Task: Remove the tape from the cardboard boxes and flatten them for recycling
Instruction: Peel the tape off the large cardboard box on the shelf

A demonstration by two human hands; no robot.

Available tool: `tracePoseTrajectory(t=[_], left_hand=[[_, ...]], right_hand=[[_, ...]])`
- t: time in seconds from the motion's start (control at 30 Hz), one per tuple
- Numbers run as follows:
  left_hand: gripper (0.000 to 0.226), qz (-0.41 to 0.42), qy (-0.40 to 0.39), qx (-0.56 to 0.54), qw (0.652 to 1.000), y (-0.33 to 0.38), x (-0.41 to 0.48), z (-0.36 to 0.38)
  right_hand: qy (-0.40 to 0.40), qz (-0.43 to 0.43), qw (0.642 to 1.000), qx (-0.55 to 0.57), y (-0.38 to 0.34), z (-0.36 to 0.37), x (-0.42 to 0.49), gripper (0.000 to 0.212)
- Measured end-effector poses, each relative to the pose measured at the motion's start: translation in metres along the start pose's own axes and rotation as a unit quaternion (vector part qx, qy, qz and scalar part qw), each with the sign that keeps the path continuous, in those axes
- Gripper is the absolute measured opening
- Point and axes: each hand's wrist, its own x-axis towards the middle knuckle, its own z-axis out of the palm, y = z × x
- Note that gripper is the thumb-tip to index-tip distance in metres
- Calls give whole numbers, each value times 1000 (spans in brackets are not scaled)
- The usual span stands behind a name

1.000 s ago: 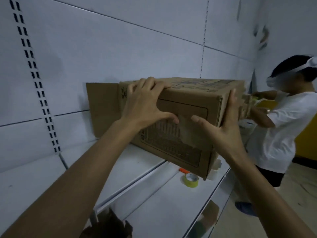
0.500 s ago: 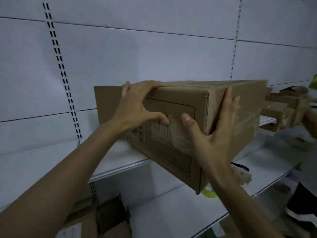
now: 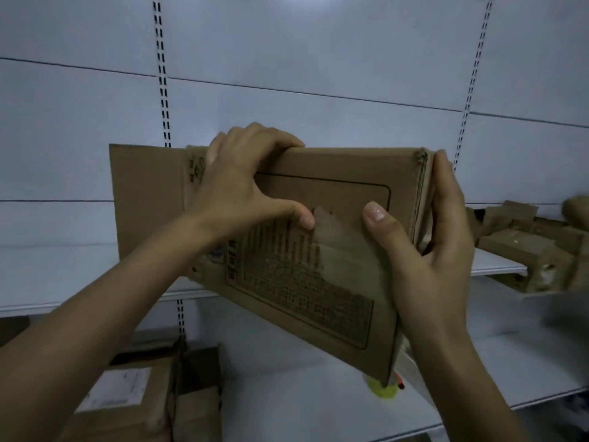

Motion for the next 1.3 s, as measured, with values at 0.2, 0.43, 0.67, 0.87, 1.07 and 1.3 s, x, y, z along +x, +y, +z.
tracePoseTrajectory(t=[0.2, 0.43, 0.67, 0.87, 1.07, 1.3], left_hand=[[78, 25, 76, 50, 996, 33, 5, -38], [82, 45, 161, 187, 968, 37, -9, -63], [66, -20, -19, 290, 957, -36, -71, -5], [61, 9, -18, 397, 917, -92, -63, -11], [57, 35, 41, 442, 895, -104, -69, 10], [53, 53, 86, 442, 891, -117, -72, 14]], right_hand=[[-31, -62, 994, 86, -29, -8, 21, 70], [-91, -53, 979, 173, -4, 19, 38, 63], [-59, 54, 996, 32, 93, 69, 1, 52], [81, -57, 982, -158, 118, 70, -17, 39], [-88, -136, 969, -187, 122, 113, -79, 19], [-1, -98, 971, -217, 120, 151, -93, 27]])
